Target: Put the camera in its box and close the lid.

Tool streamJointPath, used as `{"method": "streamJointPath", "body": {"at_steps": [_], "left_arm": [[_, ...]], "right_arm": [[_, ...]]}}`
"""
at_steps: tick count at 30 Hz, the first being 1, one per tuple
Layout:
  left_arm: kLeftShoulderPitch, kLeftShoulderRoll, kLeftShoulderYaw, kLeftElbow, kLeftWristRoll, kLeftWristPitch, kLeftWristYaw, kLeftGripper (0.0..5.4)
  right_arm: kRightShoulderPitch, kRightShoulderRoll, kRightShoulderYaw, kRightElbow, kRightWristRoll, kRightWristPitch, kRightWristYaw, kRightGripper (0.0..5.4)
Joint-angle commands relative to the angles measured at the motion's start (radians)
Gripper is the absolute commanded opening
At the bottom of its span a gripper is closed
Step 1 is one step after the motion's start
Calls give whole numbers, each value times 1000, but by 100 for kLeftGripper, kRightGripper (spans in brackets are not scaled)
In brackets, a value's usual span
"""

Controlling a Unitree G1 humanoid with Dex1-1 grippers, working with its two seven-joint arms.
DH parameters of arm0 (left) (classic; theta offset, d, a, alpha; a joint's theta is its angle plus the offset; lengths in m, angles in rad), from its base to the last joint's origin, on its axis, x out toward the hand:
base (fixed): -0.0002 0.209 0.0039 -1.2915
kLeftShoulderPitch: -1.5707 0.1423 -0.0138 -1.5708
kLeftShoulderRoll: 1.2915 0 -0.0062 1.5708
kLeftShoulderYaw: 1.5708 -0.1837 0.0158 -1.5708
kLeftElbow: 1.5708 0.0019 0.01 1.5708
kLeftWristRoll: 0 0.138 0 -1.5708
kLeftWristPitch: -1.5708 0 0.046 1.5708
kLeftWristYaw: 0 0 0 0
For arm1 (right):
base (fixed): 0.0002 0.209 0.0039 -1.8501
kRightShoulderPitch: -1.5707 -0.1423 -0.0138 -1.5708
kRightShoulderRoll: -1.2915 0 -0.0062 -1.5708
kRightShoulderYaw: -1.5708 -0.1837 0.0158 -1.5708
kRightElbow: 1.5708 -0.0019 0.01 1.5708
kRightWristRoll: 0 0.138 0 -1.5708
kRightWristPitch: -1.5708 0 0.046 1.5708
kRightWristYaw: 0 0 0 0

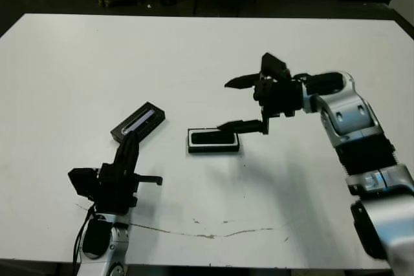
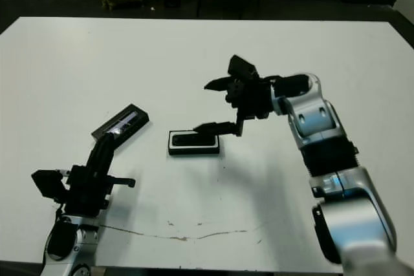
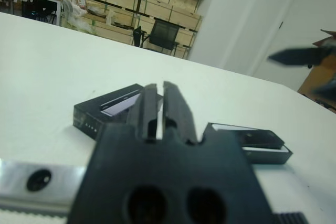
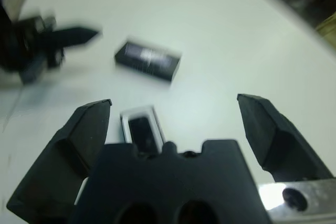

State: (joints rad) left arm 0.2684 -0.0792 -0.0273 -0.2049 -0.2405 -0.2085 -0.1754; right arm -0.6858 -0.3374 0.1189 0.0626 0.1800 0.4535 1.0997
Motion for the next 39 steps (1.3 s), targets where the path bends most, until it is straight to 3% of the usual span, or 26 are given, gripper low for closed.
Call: {"method": "streamJointPath", "body": {"at_steps": [1,4,6,8,12,22,39], "left_arm": [[15,2,2,11,4,0,6,0],[14,2,1,18,11,-12,4,0],[12,2,2,23,4,-19,-2,0],[17,2,1,13,-1,-3,4,0],[22,4,0,7,8,-1,9,0],[22,4,1,7,-6,3,3,0],[24,7,-1,10,0,-2,3,0]], "right_arm": [[102,31,-59,-191,52,39,-143,483],[201,48,-39,-340,-25,-25,-315,414],[275,43,9,-391,-168,-186,-446,370],[329,45,43,-394,-248,-282,-528,322],[403,61,92,-360,-332,-339,-630,232],[461,110,196,-242,-480,-350,-774,2],[446,156,261,-113,-538,-243,-778,2]]}}
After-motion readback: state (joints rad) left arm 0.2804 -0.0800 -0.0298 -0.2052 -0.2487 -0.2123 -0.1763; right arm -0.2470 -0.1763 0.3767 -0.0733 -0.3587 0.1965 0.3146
